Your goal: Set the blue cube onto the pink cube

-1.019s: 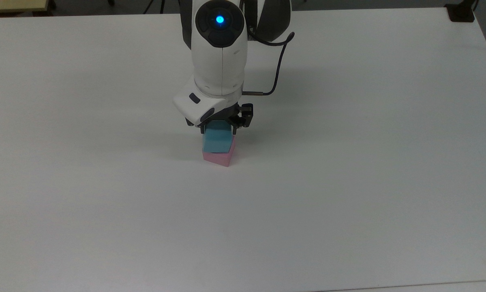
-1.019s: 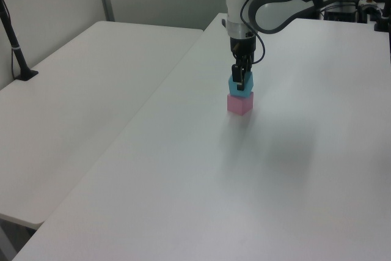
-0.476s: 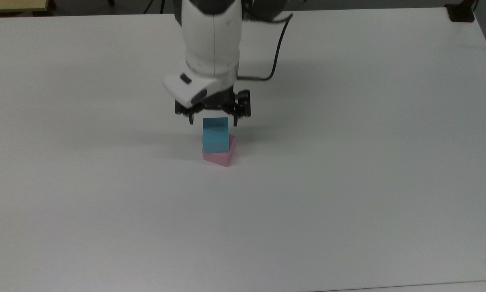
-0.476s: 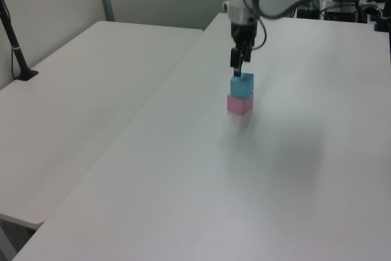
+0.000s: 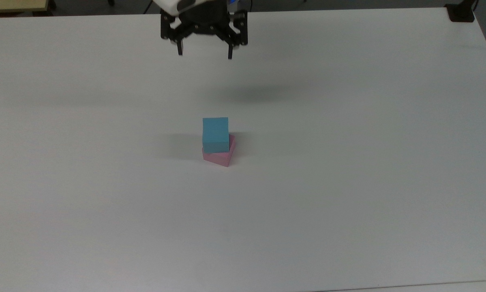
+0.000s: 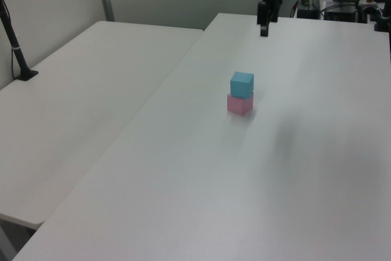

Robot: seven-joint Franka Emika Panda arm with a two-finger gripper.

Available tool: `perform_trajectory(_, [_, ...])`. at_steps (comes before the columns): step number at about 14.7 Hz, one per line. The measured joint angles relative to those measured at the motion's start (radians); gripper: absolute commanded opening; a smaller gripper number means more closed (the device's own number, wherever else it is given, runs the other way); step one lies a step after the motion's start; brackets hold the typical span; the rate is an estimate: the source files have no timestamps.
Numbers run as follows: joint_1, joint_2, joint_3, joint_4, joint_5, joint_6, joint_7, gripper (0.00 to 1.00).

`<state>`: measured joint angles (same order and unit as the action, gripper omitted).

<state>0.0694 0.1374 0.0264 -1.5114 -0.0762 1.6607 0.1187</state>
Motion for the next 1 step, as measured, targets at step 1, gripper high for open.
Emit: perform_trajectory(1, [-0.007,-0.016,0.0,-0.001,0.0,-0.014,0.0,1.0])
